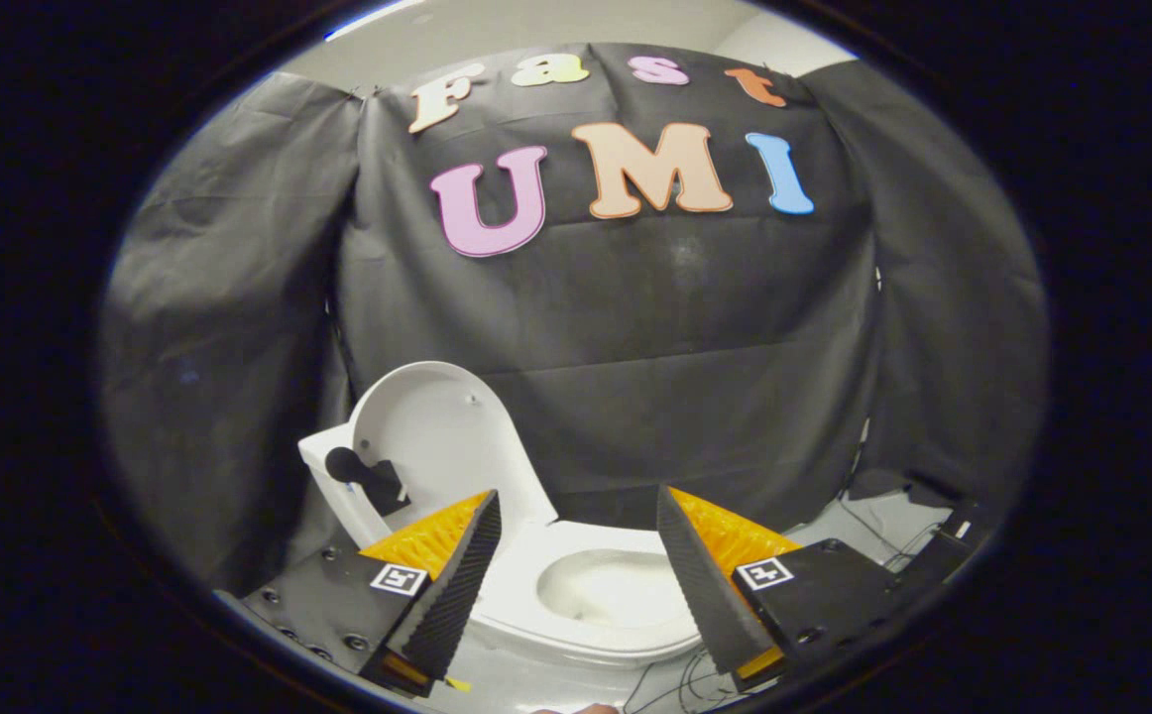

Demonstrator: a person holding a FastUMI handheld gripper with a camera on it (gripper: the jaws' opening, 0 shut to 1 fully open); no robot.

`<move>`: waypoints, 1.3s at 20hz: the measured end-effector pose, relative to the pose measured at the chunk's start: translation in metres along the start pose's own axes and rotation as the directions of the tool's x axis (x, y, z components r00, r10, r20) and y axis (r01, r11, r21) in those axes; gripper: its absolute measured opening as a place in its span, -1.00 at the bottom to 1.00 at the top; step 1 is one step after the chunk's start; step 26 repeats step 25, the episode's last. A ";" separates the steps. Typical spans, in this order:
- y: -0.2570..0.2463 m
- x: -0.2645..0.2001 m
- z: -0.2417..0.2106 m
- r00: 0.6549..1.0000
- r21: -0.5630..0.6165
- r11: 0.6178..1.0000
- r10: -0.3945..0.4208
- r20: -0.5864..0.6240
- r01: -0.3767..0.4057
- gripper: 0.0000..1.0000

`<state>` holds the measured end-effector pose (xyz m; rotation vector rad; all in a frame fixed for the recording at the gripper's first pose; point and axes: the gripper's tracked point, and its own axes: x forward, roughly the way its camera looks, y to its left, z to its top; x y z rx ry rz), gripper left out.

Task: Open the toilet lid.

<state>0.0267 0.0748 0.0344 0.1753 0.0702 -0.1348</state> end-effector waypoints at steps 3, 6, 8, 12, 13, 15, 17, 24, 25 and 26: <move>-0.007 -0.008 -0.006 1.000 -0.039 0.999 0.015 0.009 -0.014 0.95; -0.007 -0.011 -0.009 0.998 -0.066 0.997 0.032 0.048 -0.029 0.95; -0.012 -0.009 -0.008 0.998 -0.040 0.999 0.034 0.059 -0.032 0.95; -0.022 -0.003 -0.018 0.998 -0.109 0.993 0.053 0.039 -0.048 0.95; -0.035 -0.003 -0.020 0.999 -0.104 0.994 0.035 0.031 -0.032 0.95; -0.047 -0.004 -0.021 0.999 -0.066 0.998 0.024 0.042 -0.021 0.95; -0.059 -0.005 -0.021 0.999 -0.063 0.998 0.001 0.043 0.001 0.95; -0.103 -0.011 -0.031 0.997 -0.014 0.997 -0.074 0.031 0.074 0.95; -0.105 -0.012 -0.034 0.997 -0.008 0.997 -0.078 0.019 0.078 0.94; -0.105 -0.012 -0.034 0.997 -0.008 0.997 -0.078 0.019 0.078 0.94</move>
